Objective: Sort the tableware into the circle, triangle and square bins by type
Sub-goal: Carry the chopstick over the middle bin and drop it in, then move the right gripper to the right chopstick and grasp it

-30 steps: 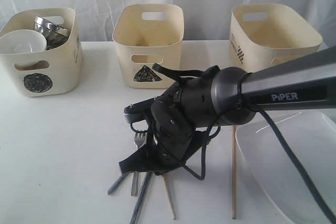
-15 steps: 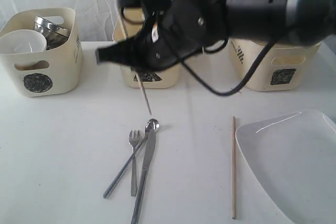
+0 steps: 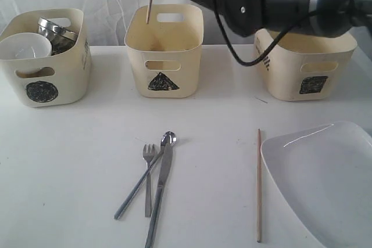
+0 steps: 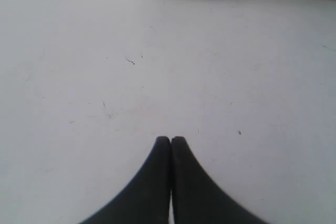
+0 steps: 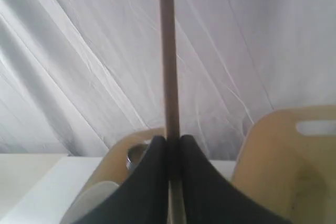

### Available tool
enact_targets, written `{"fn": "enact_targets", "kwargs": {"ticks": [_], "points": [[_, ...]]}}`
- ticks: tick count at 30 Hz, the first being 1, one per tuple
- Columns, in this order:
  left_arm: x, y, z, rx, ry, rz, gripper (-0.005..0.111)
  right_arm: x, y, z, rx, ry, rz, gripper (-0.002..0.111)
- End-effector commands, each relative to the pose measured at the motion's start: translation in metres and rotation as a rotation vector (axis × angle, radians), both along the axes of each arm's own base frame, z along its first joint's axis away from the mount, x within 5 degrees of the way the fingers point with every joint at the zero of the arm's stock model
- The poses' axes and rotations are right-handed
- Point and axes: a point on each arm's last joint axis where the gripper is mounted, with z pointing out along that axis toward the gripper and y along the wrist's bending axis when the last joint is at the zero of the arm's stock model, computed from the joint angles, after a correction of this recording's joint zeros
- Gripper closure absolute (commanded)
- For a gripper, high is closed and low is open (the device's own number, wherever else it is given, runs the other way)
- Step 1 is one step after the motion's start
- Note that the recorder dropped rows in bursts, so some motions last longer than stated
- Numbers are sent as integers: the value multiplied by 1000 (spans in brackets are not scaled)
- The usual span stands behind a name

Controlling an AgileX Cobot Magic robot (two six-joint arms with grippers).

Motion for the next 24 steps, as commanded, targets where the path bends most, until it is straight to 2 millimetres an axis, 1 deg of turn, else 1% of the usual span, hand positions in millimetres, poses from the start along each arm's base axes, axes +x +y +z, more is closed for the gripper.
{"fn": "enact_targets", "kwargs": {"ticks": [1,5,7,9,11,15,17,20,22,24], "points": [[-1,-1,-4,-8,32,-7,107,19,3,-27,42,-91,-9,108],[-1,-1,-4,-8,32,-7,107,34,3,-55,62,-227,-33,108],[-1,-1,-4,-8,32,-7,107,42,-2,-68,71,-263,-87,108],[-1,-1,-4,-8,32,-7,107,51,-8,-83,60,-243,-155,108],[-1,-1,-4,-8,32,-7,107,59,-15,-94,52,-226,-215,108],[-1,-1,-4,-8,32,-7,107,72,-26,-113,9,-182,-245,107],[-1,-1,-4,-8,32,-7,107,77,-28,-118,-33,-130,-223,100],[-1,-1,-4,-8,32,-7,107,81,-27,-122,-113,-49,-174,84],[-1,-1,-4,-8,32,-7,107,81,-24,-122,-161,-50,-137,74],[-1,-1,-4,-8,32,-7,107,80,-24,-116,-168,-62,-132,70]]}}
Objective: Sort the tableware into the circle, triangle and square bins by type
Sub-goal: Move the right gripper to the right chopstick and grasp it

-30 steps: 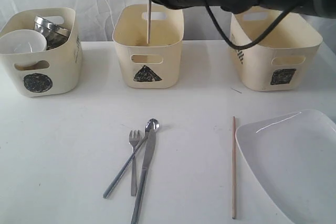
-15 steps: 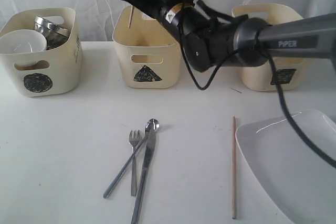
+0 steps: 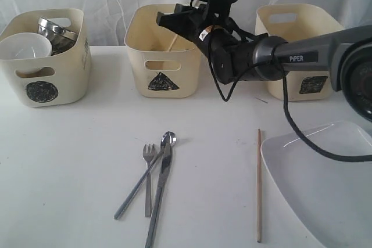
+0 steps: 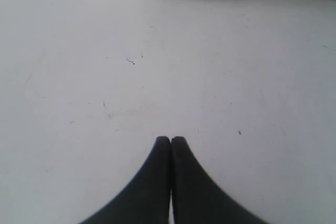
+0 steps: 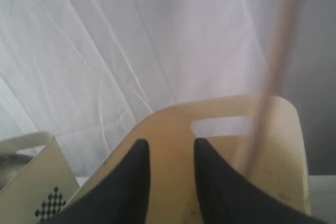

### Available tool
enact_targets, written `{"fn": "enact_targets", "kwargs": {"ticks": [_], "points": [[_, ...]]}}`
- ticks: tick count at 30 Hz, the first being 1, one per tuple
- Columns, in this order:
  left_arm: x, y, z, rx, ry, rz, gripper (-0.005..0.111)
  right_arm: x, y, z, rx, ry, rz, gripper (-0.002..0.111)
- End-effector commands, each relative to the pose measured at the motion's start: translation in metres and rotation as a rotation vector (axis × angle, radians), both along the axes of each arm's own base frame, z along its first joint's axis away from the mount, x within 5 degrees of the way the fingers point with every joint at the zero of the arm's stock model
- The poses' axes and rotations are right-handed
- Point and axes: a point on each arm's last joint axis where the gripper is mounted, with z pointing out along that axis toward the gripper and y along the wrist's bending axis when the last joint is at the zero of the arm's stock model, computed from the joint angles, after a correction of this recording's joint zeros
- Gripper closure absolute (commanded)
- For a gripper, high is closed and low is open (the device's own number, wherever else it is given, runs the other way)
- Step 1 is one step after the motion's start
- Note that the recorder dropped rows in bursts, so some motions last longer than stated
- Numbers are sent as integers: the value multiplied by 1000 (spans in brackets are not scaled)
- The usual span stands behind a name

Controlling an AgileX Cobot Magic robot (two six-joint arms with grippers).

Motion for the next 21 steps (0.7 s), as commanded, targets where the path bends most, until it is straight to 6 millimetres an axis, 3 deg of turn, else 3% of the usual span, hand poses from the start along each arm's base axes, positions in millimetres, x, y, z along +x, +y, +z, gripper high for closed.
{"fn": "enact_targets", "kwargs": {"ticks": [1,4,8,12,13,17,19,21], "points": [[-1,-1,-4,-8,32,-7,107,-1,-1,10,-69,-1,34,70],[-1,-1,-4,-8,32,-7,107,-5,-2,25,-76,39,37,70],[-1,-1,-4,-8,32,-7,107,-26,-8,53,-187,290,70,75],[-1,-1,-4,-8,32,-7,107,-61,-19,75,-486,523,167,105],[-1,-1,-4,-8,32,-7,107,-70,-22,77,-512,579,181,108],[-1,-1,-4,-8,32,-7,107,-108,-35,67,-447,937,151,108],[-1,-1,-4,-8,32,-7,107,-140,-38,50,-444,1126,135,108],[-1,-1,-4,-8,32,-7,107,-175,-35,36,-455,1204,143,108]]}}
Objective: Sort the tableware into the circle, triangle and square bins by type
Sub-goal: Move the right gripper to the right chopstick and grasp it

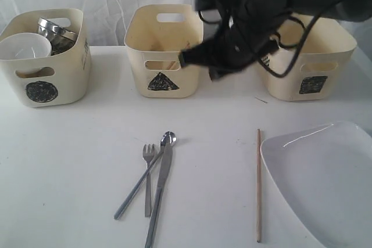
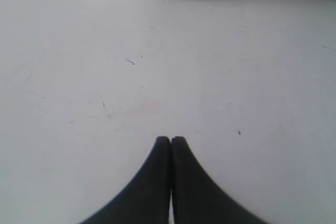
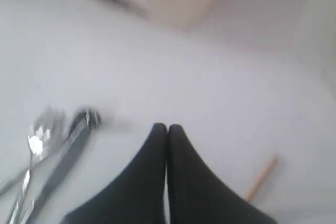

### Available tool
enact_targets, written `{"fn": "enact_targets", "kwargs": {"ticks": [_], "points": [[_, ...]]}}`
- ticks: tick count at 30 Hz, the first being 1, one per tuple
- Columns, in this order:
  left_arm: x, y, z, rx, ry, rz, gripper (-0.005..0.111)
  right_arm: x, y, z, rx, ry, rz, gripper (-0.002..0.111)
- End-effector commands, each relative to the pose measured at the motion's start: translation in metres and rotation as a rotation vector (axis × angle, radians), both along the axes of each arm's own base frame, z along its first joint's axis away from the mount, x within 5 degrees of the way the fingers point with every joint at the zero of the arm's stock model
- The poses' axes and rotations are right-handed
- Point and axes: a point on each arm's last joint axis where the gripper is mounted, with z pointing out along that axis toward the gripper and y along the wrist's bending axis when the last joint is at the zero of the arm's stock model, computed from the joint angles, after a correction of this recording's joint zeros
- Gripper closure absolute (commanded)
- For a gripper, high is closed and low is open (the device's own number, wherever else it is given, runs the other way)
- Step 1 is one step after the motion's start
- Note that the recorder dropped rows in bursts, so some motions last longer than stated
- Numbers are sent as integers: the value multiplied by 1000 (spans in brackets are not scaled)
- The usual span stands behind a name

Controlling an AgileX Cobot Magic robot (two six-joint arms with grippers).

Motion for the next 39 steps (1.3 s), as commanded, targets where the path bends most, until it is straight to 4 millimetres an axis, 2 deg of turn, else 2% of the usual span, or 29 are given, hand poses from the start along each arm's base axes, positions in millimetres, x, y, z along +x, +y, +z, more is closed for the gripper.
{"fn": "enact_targets", "kwargs": {"ticks": [1,2,5,8,11,14,19,22,30,39], "points": [[-1,-1,-4,-8,32,-7,107,-78,0,-30,-52,247,-45,108],[-1,-1,-4,-8,32,-7,107,-98,2,-35,-40,253,-52,108],[-1,-1,-4,-8,32,-7,107,-140,5,-44,4,238,-65,108],[-1,-1,-4,-8,32,-7,107,-162,2,-52,15,243,-54,108],[-1,-1,-4,-8,32,-7,107,-170,-1,-59,-20,293,-52,107],[-1,-1,-4,-8,32,-7,107,-171,-4,-64,-66,308,-27,98],[-1,-1,-4,-8,32,-7,107,-164,-2,-69,-80,263,-8,71],[-1,-1,-4,-8,32,-7,107,-160,-1,-77,-104,269,-11,60],[-1,-1,-4,-8,32,-7,107,-149,-3,-108,-208,315,-78,59],[-1,-1,-4,-8,32,-7,107,-139,5,-130,-184,294,-62,60]]}}
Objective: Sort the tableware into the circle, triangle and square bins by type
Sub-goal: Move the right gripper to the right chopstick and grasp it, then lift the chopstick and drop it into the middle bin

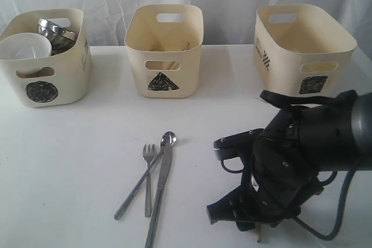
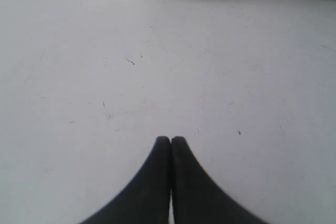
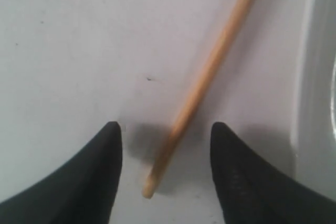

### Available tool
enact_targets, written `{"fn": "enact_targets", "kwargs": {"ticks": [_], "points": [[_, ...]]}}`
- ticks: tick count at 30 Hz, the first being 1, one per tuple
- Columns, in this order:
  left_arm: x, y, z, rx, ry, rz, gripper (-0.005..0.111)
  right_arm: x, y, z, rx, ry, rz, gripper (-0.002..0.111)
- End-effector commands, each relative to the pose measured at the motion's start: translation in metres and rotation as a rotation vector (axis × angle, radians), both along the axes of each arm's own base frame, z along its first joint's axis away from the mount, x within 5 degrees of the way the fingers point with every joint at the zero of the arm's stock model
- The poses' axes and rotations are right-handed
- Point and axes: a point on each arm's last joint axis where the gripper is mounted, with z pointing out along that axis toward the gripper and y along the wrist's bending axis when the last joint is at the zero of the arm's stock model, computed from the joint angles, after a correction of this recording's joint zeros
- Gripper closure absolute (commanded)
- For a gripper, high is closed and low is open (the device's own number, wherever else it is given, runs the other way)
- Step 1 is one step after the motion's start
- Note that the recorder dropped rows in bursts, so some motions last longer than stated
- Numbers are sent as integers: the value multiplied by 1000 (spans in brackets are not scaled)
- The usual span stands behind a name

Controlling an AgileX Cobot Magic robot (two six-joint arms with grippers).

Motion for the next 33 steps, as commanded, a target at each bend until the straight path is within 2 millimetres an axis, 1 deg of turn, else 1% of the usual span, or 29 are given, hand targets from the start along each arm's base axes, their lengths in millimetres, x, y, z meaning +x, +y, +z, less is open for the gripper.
{"fn": "enact_targets", "kwargs": {"ticks": [1,5,7,11,14,16,21,23,26,28,30,33], "points": [[-1,-1,-4,-8,32,-7,107,3,4,-9,10,-13,-9,60],[-1,-1,-4,-8,32,-7,107,4,4,-18,0,8,-30,60],[-1,-1,-4,-8,32,-7,107,4,4,-20,-5,16,-30,65],[-1,-1,-4,-8,32,-7,107,3,3,-25,-19,35,-31,89],[-1,-1,-4,-8,32,-7,107,3,4,-26,-17,34,-30,103],[-1,-1,-4,-8,32,-7,107,4,5,-26,-7,22,-27,108],[-1,-1,-4,-8,32,-7,107,8,7,-23,14,-9,-15,108],[-1,-1,-4,-8,32,-7,107,9,8,-15,19,-23,3,108],[-1,-1,-4,-8,32,-7,107,12,9,10,38,-76,39,108],[-1,-1,-4,-8,32,-7,107,15,11,32,64,-135,69,108],[-1,-1,-4,-8,32,-7,107,19,13,60,111,-232,82,108],[-1,-1,-4,-8,32,-7,107,29,19,103,212,-464,144,108]]}}
